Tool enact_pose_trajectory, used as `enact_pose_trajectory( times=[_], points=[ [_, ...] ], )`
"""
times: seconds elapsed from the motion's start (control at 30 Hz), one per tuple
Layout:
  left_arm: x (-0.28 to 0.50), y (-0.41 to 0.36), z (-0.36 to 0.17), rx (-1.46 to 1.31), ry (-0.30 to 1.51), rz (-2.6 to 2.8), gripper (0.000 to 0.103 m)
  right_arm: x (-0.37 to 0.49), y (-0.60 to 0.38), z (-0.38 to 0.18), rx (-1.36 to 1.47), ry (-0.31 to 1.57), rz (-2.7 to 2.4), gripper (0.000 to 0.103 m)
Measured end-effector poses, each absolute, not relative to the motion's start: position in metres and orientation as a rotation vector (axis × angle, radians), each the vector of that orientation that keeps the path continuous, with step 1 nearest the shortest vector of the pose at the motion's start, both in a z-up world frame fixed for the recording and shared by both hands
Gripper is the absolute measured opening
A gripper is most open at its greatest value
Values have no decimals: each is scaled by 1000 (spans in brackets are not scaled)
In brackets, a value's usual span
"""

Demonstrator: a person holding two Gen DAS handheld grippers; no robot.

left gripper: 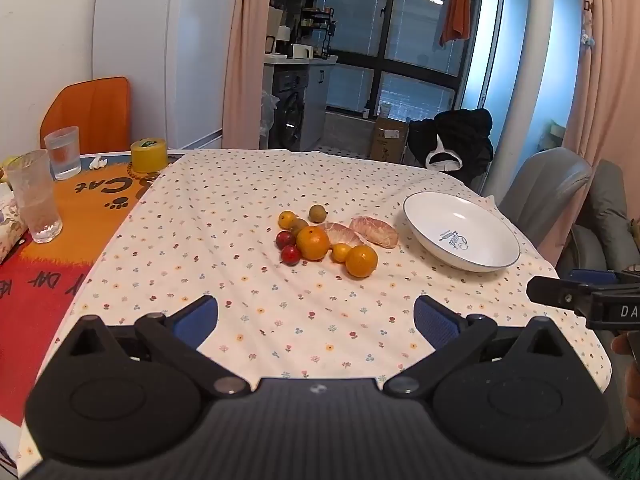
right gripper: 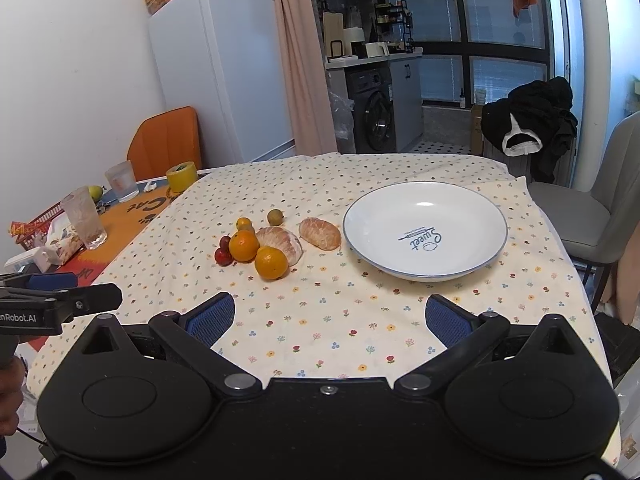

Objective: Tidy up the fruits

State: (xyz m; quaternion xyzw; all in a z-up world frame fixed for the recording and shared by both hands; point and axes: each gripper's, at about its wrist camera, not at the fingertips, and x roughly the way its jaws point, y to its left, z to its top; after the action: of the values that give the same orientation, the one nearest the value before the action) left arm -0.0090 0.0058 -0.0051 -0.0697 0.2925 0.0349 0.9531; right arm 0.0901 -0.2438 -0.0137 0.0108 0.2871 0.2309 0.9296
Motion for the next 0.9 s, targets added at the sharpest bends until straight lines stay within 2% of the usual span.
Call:
enact_pose_trajectory(
  times=[0.9],
  points=[
    [-15,10,-2,-137,583,77,103,86,-236,-11,-8,593,485,103]
  ],
)
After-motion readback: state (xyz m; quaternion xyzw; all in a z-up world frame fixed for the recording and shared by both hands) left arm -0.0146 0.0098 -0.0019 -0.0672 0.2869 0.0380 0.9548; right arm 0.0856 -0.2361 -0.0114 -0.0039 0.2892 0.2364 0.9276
